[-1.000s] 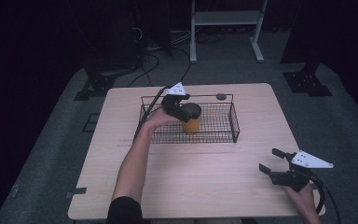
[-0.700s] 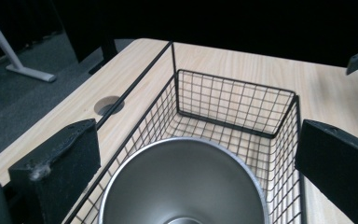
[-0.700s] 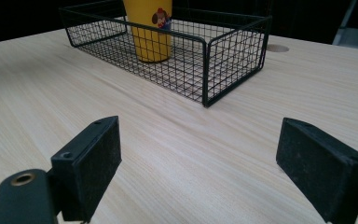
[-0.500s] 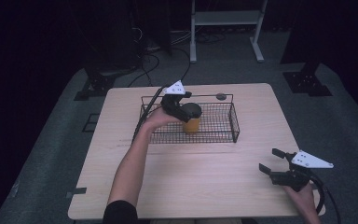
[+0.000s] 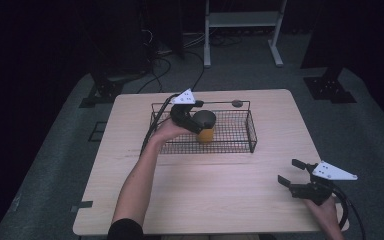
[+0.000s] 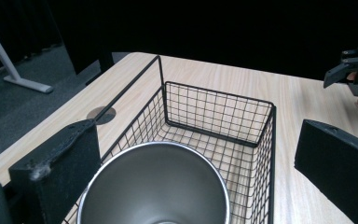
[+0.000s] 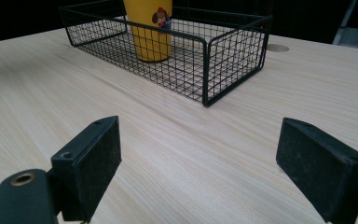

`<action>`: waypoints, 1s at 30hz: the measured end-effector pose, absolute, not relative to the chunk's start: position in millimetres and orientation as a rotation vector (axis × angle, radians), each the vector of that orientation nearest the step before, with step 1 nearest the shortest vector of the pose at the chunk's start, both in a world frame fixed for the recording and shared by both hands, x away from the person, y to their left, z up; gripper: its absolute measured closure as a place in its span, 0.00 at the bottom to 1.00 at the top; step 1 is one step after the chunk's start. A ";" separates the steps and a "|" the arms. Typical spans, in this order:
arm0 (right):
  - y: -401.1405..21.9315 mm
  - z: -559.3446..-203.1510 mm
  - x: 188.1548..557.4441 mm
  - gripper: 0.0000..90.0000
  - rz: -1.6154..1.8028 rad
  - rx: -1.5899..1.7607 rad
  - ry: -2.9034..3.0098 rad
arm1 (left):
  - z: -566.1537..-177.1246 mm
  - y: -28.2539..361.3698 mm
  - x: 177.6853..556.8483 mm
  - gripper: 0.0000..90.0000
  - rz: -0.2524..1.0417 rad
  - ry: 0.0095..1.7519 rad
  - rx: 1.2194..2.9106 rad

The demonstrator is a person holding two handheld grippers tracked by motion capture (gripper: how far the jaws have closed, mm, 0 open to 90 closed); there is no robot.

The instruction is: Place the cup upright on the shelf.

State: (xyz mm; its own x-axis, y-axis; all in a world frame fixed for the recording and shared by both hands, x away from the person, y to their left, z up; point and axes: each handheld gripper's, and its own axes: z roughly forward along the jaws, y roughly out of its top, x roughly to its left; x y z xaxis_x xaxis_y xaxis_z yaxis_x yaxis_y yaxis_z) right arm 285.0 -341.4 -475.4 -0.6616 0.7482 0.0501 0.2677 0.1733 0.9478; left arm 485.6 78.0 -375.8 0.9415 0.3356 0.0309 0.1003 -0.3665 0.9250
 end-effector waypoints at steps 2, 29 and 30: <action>-341.4 -475.3 285.0 0.14 1.496 0.957 2.026 | -376.6 79.0 483.6 0.00 0.254 0.316 1.938; -341.3 -475.3 285.1 0.14 1.496 0.959 2.027 | -379.0 93.3 454.5 0.00 0.255 0.327 1.882; -341.2 -475.3 285.1 0.14 1.495 0.959 2.027 | -379.0 93.9 453.3 0.00 0.252 0.327 1.880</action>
